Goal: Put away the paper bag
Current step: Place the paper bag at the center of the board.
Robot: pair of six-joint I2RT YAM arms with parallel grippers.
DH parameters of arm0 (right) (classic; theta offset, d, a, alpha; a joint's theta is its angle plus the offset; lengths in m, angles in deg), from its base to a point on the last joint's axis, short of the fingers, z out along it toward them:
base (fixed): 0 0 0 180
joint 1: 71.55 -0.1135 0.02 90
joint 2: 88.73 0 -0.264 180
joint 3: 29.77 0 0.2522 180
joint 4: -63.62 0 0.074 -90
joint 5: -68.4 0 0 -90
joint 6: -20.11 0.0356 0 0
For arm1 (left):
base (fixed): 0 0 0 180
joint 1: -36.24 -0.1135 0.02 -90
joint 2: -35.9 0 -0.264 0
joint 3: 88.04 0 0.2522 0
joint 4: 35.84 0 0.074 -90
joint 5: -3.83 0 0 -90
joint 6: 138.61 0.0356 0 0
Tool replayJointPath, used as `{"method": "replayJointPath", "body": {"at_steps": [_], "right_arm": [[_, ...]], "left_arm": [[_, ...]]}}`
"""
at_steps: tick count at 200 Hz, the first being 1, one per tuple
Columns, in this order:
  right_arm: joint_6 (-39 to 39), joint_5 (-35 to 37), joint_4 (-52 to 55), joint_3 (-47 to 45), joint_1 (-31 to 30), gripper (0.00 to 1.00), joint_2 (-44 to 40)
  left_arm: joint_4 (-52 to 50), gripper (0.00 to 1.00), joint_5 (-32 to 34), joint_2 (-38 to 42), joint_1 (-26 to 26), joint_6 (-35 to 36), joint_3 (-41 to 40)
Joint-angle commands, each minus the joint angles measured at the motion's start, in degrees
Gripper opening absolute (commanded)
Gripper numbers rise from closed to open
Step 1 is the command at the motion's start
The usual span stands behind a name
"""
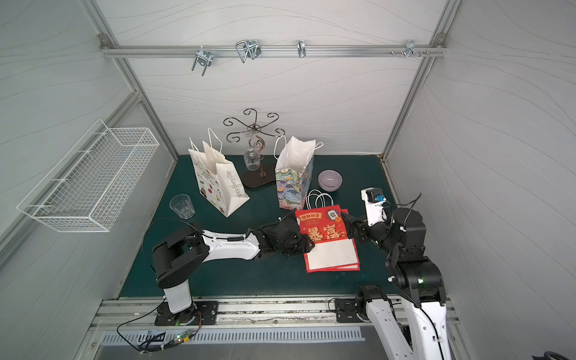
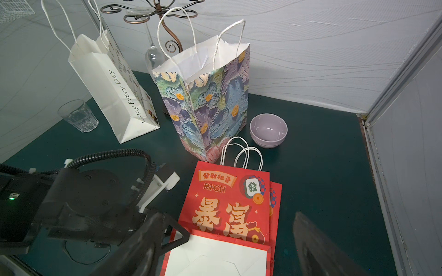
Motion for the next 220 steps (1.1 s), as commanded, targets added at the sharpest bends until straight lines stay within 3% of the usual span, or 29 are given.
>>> {"method": "replayJointPath", "body": {"at_steps": [1, 36, 58, 80, 110, 147, 182, 206, 220], "right_arm": [[1.17, -0.65, -0.94, -0.57, 0.15, 0.86, 0.27], [1.27, -0.59, -0.70, -0.85, 0.11, 0.86, 0.57], [1.19, -0.50, -0.17, -1.08, 0.13, 0.86, 0.67], [1.23, -0.50, 0.11, -1.21, 0.10, 0.86, 0.93], [1.47, -1.32, 0.03, -1.12, 0.14, 0.86, 2.03], [2.16, -6.80, -1.24, 0.02, 0.14, 0.82, 5.76], [3.63, -7.04, 0.87, 6.67, -2.59, 0.79, 15.11], [3.24, -6.62, -0.12, 8.74, -6.16, 0.78, 19.56], [3.43, -6.22, -1.77, 9.07, -8.20, 0.79, 21.23]], "left_arm": [[-4.20, 0.58, 3.06, 0.17, -0.82, 2.40, 2.73], [-2.17, 0.43, 0.31, -3.72, -1.37, 4.15, 5.68], [-1.81, 0.44, -0.52, -5.08, -1.49, 6.03, 7.42], [-3.83, 0.50, 0.61, -4.02, -1.90, 6.75, 7.14], [-10.08, 0.59, 7.68, 5.01, -3.08, 9.37, 2.51], [-20.24, 0.63, 17.58, 21.41, -4.12, 23.05, 0.53], [-25.87, 0.63, 19.19, 32.97, -12.60, 25.89, 2.28], [-30.59, 0.66, 15.41, 34.23, -20.25, 27.38, 9.65], [-33.75, 0.75, 14.63, 32.50, -22.55, 30.30, 14.96]]}}
